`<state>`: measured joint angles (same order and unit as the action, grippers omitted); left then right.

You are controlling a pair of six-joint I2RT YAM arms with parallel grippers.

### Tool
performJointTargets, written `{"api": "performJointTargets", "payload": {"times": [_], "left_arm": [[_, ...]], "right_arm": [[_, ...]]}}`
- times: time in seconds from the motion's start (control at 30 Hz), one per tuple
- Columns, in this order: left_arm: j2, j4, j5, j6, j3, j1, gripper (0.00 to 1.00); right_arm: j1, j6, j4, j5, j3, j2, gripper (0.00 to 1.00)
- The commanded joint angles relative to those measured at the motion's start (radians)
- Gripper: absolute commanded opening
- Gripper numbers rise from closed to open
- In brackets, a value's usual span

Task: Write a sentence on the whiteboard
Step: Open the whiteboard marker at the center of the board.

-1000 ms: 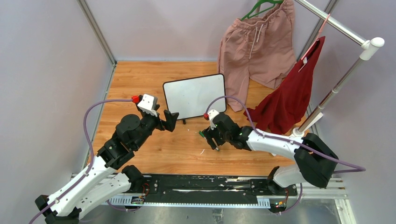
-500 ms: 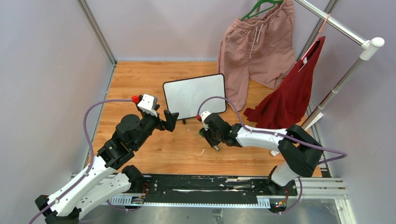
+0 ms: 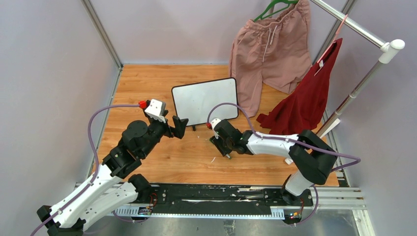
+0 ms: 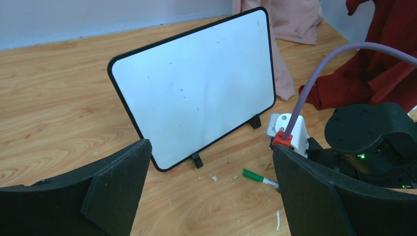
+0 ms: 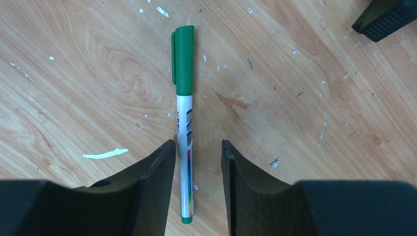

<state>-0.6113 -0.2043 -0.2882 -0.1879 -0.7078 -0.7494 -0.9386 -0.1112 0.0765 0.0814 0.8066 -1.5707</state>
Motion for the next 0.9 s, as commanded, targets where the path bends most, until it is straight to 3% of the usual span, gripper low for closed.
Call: {"api": "performJointTargets", "payload": {"times": [0.0,0.4,0.63,0.87], "left_arm": [[0.009,0.019,-0.002,-0.002,-0.004,-0.005,1.00],[0.006,0.019,-0.003,-0.002,-0.004,-0.005,1.00],[0.007,0.018,-0.006,-0.002,-0.005,-0.005,1.00],[0.004,0.023,-0.010,-0.010,0.000,-0.005,1.00]], "right_arm": [[-0.016,-0.002,0.024,0.009,0.007,-0.018,0.43],[-0.017,-0.003,0.038,-0.014,0.002,-0.047,0.31],[-0.016,-0.014,0.041,-0.012,-0.003,-0.041,0.00],[-0.017,-0.053,0.035,-0.011,-0.037,0.144,0.00]]}}
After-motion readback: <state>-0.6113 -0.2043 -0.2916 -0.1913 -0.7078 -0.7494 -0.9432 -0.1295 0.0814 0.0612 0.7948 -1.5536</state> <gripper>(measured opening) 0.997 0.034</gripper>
